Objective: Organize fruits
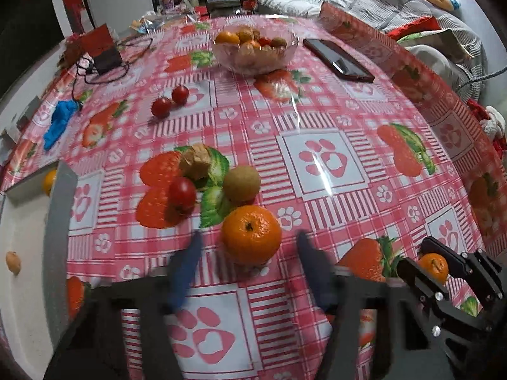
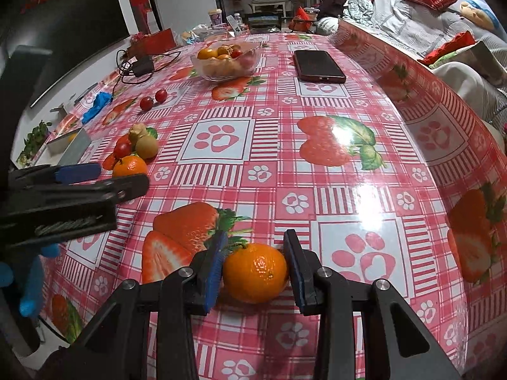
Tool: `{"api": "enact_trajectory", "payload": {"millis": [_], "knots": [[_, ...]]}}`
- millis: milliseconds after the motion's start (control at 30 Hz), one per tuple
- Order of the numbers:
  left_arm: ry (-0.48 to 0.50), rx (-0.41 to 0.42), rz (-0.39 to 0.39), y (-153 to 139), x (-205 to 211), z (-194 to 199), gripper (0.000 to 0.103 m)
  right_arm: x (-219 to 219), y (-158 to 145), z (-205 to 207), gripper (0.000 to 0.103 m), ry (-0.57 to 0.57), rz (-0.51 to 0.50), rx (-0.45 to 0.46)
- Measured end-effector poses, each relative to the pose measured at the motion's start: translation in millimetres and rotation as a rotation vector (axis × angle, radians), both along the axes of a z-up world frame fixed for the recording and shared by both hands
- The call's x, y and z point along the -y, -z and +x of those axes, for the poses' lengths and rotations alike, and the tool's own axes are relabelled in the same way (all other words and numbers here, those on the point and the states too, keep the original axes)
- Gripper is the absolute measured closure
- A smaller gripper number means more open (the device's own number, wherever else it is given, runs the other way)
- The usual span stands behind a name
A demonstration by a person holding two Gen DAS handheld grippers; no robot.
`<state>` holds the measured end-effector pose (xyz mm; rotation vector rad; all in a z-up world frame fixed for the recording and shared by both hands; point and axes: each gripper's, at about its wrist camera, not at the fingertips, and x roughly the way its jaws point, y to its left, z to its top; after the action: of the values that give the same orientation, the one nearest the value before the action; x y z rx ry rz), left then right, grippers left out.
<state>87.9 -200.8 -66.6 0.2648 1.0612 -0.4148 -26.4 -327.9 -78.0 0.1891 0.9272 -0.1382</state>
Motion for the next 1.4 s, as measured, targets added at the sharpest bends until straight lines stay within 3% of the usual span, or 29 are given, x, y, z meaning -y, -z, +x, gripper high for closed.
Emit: {"api": "enact_trajectory", "payload": {"millis": [200, 400, 467, 500, 567, 633, 667, 967, 1033, 1100, 1200, 1400], "knots": [[-0.012, 0.027, -0.01, 4, -20, -17, 0.062, -3, 0, -3, 0.065, -0.004, -0.013, 0.003], [-0.054, 0.066, -0.006, 4, -74, -51, 0.061, -10, 1, -12, 0.065, -0.02, -0.032, 0.014], [-0.072, 0.073, 0.004, 4, -86, -55, 0.048, -13, 2, -15, 0.065, -0.027, -0.039, 0.025], [-0.079, 0.074, 0.009, 4, -89, -55, 0.036, -14, 3, -16, 0.064, -0.03, -0.042, 0.029], [-0.094, 0.073, 0.0, 3, -93, -53, 0.029, -13, 2, -17, 0.057, -0.033, -0.018, 0.032], [-0.085, 0.072, -0.02, 3, -91, -51, 0.027, -9, 1, -19, 0.034, -0.003, -0.003, 0.029], [-0.08, 0.079, -0.016, 4, -88, -50, 0.027, -7, 0, -21, 0.028, 0.012, -0.006, 0.031], [-0.072, 0.122, -0.049, 12, -79, -44, 0.017, -5, 3, -24, 0.026, 0.034, -0.031, 0.002], [-0.079, 0.13, -0.049, 13, -80, -43, 0.011, -7, 4, -20, 0.025, 0.035, -0.049, -0.005], [-0.103, 0.133, -0.053, 16, -83, -40, 0.001, -10, 6, -18, 0.016, 0.024, -0.049, -0.007], [-0.119, 0.13, -0.063, 17, -86, -38, 0.0, -21, 13, -12, 0.0, -0.002, -0.094, -0.031], [-0.122, 0.153, -0.075, 17, -88, -41, 0.0, -24, 15, -16, 0.0, -0.008, -0.117, 0.003]]}}
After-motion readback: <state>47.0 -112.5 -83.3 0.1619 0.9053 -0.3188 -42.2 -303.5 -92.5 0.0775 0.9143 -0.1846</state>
